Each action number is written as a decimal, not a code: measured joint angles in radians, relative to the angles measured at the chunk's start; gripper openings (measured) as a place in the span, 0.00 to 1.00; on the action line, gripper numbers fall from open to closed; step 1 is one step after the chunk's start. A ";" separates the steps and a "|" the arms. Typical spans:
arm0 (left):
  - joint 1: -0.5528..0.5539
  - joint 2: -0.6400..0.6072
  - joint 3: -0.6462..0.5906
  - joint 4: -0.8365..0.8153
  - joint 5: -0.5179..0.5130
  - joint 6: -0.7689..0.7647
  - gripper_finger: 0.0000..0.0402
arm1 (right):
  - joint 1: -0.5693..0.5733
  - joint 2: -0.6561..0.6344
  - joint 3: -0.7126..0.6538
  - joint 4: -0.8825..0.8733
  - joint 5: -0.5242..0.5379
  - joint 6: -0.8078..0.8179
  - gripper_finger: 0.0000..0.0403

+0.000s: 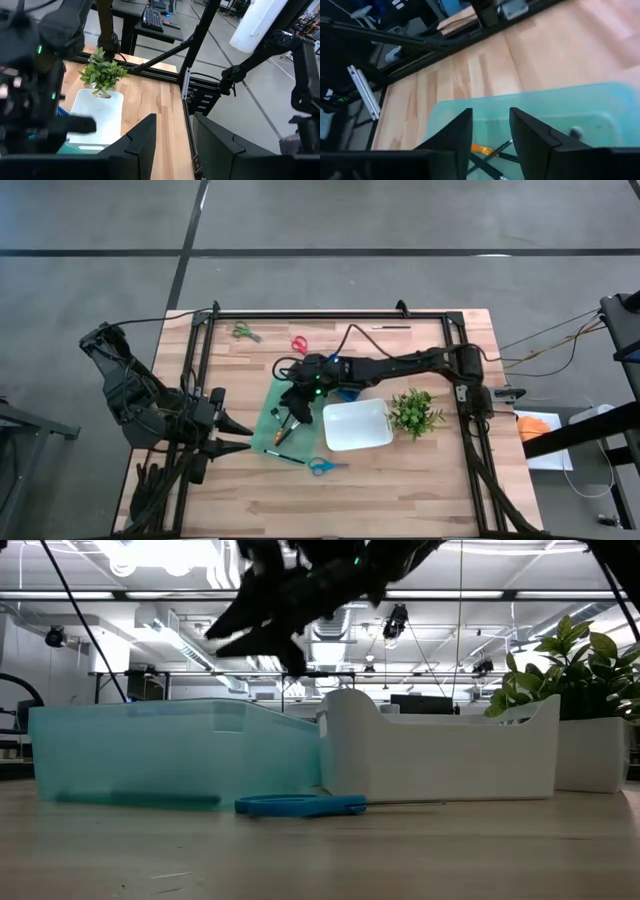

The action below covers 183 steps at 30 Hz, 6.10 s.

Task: Pick & Place Paint Supplies
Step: Put the white eyeshadow brush into the green bin

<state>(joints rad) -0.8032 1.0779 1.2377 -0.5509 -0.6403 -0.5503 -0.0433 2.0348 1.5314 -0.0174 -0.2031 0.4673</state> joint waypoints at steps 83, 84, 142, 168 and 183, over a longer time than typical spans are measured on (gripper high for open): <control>0.175 -0.061 0.000 0.000 -0.232 0.159 0.34 | -0.894 0.120 0.149 -1.063 -0.143 -1.059 0.34; 0.175 -0.061 0.000 0.000 -0.232 0.159 0.34 | -0.891 0.120 0.148 -1.056 -0.143 -1.068 0.34; 0.189 -0.061 0.000 0.000 -0.235 0.153 0.34 | -0.878 0.120 -0.036 -0.717 0.026 -1.242 0.07; 0.191 -0.061 0.000 0.011 -0.241 0.155 0.34 | -0.797 -0.149 0.057 -0.816 -0.273 -0.883 0.02; 0.191 -0.061 0.000 0.008 -0.321 0.170 0.34 | -0.367 -0.330 -0.035 -0.374 -0.375 -0.471 0.02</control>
<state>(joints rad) -0.6125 1.0168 1.2379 -0.5426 -0.9615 -0.3798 -0.4100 1.7044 1.4965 -0.3917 -0.5780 -0.0038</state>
